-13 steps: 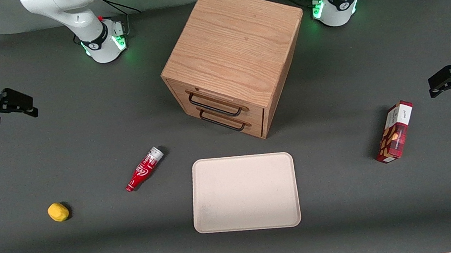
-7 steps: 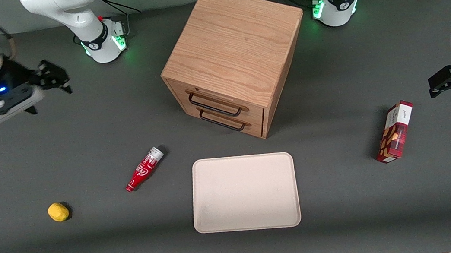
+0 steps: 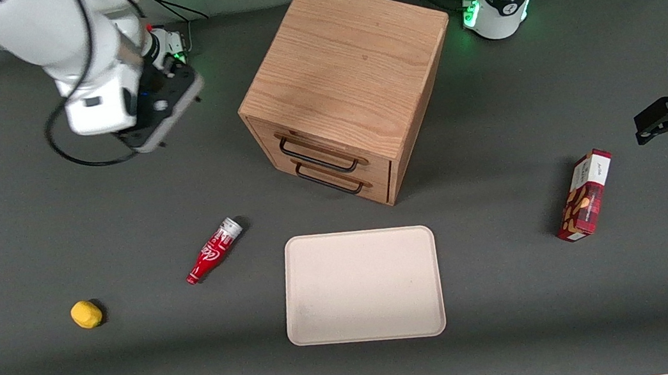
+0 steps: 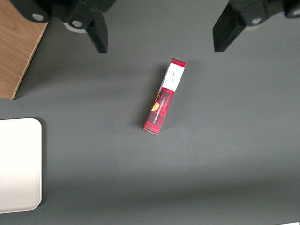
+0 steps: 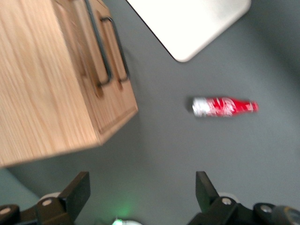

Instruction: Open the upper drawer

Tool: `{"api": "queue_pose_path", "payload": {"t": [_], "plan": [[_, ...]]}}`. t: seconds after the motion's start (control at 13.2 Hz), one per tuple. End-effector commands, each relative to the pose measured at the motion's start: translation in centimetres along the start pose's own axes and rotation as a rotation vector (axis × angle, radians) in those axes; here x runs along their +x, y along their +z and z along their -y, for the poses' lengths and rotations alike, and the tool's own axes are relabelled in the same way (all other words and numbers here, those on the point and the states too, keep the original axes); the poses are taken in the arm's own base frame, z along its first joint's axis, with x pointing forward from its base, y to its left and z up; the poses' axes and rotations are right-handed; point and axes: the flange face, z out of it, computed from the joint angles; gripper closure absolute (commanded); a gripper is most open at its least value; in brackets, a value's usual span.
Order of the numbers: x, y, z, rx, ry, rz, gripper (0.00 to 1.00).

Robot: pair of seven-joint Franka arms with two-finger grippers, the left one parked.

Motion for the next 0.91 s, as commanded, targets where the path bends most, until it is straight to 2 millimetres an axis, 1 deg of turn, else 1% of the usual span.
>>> {"api": "queue_pose_path", "payload": {"t": [0.0, 0.15, 0.23, 0.38, 0.53, 0.68, 0.84], "plan": [[3.9, 3.3, -0.1, 0.061, -0.075, -0.053, 0.0], [6.2, 6.6, -1.2, 0.101, -0.146, -0.07, 0.0], [7.0, 7.8, -1.7, 0.114, -0.165, -0.083, 0.0], [8.8, 10.0, -0.8, 0.129, -0.191, -0.102, 0.0], [10.4, 12.5, -1.4, 0.15, -0.192, -0.129, 0.0], [11.6, 14.8, -2.3, 0.166, -0.248, -0.157, 0.0], [12.3, 17.1, -2.9, 0.185, -0.288, -0.158, 0.0]]}}
